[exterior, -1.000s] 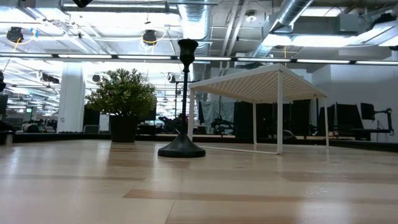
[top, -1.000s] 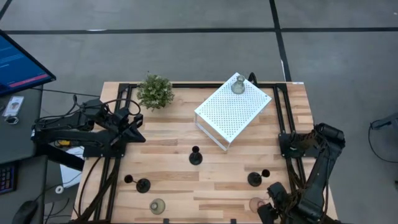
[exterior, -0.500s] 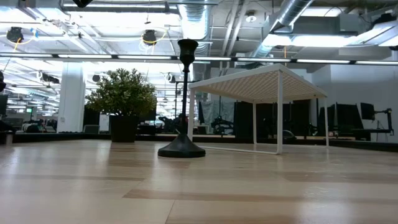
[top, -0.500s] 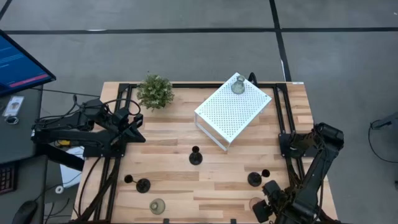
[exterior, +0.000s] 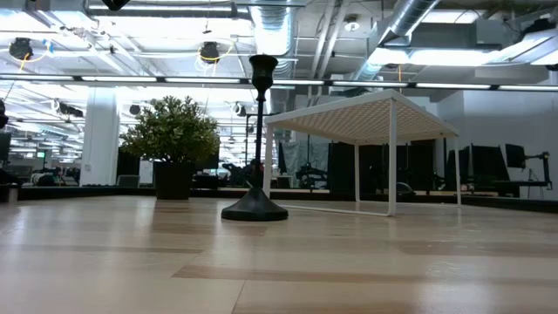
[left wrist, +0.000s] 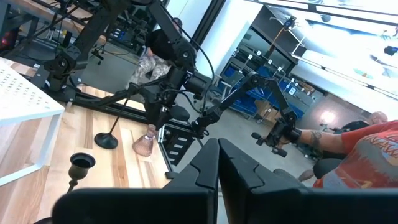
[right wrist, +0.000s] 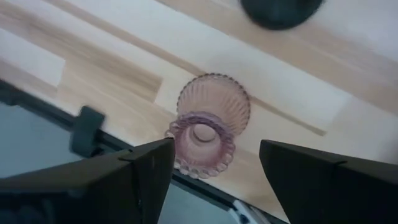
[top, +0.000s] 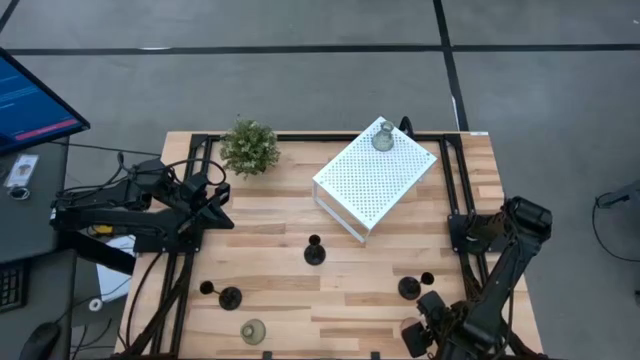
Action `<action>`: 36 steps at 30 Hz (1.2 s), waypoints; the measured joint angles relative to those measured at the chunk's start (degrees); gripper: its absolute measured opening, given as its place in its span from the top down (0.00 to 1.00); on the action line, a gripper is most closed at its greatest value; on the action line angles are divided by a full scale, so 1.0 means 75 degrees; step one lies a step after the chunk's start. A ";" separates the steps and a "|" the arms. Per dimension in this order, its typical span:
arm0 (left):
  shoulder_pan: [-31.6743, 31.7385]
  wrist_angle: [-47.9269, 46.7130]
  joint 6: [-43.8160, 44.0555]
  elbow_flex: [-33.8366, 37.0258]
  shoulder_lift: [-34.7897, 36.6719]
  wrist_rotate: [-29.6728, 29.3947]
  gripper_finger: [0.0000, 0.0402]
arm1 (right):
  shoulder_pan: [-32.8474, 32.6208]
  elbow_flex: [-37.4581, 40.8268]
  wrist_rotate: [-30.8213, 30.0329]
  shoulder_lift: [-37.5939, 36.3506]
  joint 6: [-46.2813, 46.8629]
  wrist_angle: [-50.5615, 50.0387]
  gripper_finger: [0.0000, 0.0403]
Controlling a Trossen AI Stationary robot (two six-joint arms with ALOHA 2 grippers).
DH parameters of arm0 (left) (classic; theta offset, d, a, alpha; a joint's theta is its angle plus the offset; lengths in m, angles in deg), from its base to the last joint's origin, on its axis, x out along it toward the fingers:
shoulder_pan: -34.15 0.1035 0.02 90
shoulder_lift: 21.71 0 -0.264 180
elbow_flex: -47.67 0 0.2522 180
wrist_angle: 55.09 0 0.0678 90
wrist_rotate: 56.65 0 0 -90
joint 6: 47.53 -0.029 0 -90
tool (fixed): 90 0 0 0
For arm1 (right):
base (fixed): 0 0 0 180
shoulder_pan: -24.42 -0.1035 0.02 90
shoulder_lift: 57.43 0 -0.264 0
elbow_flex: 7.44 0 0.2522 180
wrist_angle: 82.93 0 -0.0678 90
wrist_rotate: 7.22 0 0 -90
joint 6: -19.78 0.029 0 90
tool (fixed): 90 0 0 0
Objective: Pick & Place candle stick holders
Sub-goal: Put the pink glass candle holder on the shelf aligned with the other green candle holder
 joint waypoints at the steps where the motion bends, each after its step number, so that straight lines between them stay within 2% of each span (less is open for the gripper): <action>1: -0.0003 0.0000 0.0010 0.0000 0.0001 0.0002 0.98 | -0.0003 0.0064 -0.0002 -0.0010 -0.0014 0.0162 0.44; 15: -0.0003 0.0000 0.0012 0.0000 -0.0002 0.0002 0.98 | -0.0017 0.0112 0.0029 0.0013 -0.0101 0.0167 0.51; 32: 0.0000 0.0002 -0.0002 0.0000 0.0000 0.0002 0.98 | 0.0000 0.0117 0.0024 0.0013 -0.0101 0.0139 0.54; 36: -0.0003 0.0000 -0.0002 0.0000 -0.0002 0.0002 0.98 | 0.0018 0.0524 0.0031 0.0013 -0.0034 0.0771 0.54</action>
